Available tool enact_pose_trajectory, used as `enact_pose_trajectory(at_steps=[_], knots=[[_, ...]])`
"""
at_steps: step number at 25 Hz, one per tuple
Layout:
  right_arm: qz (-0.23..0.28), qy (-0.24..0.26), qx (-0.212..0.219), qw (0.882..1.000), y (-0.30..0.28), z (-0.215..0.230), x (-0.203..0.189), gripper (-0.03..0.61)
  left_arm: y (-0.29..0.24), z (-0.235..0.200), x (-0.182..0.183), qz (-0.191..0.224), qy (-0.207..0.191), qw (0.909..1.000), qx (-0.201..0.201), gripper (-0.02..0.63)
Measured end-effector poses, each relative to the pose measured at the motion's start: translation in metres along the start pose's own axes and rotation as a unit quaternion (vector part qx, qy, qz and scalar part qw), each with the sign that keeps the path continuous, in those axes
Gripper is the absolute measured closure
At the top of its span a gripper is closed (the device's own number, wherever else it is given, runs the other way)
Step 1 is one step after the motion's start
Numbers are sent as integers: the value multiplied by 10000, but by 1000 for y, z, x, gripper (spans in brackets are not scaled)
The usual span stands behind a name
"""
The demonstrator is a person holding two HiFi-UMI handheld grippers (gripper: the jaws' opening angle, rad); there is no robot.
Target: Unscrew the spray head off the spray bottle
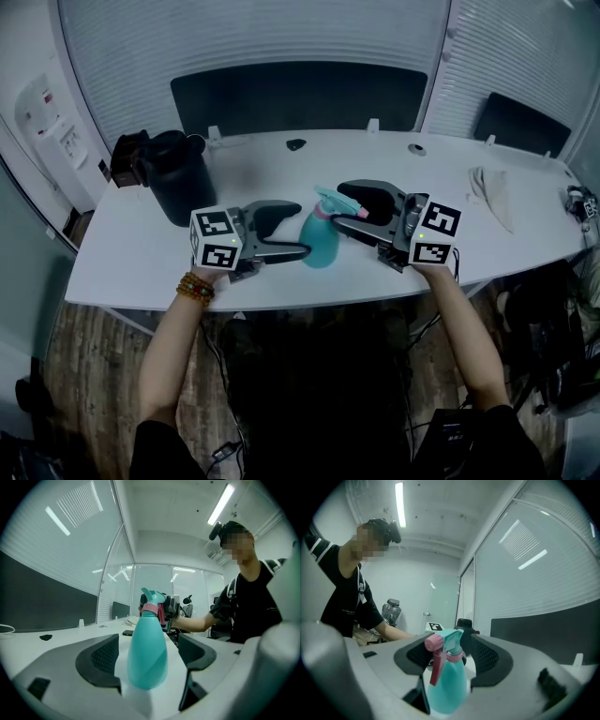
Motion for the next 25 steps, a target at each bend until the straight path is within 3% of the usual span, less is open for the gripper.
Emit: enact_pose_trajectory(at_steps=[5,10,14,19,20,22,25], knots=[[200,97,-230,9995,26,-8,10,353,36,9,9,585,95,9970,497,236],[508,32,-764,9958,71,-23,7,353,63,43,18,1405,145,9828,1188,236],[454,-278,-733,9959,80,-59,-12,353,56,83,19,1379,24,9826,1242,236],[394,-343,-381,9979,72,-115,-31,353,22,133,5,1003,-288,9882,1125,241],[416,-317,-346,9980,69,-125,-35,354,14,143,-1,936,-352,9889,1102,257],[511,-321,-368,9975,64,-142,-42,354,3,163,-14,878,-474,9885,1136,354],[486,-361,-509,9969,61,-164,-52,354,-3,187,-35,1271,-537,9812,1349,541]])
Point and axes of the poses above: the fingertips, and each gripper's own axes: y backward along the fingers, z to its right, x out of its top, the point moved 8 cm from there along y, backward along the fingers
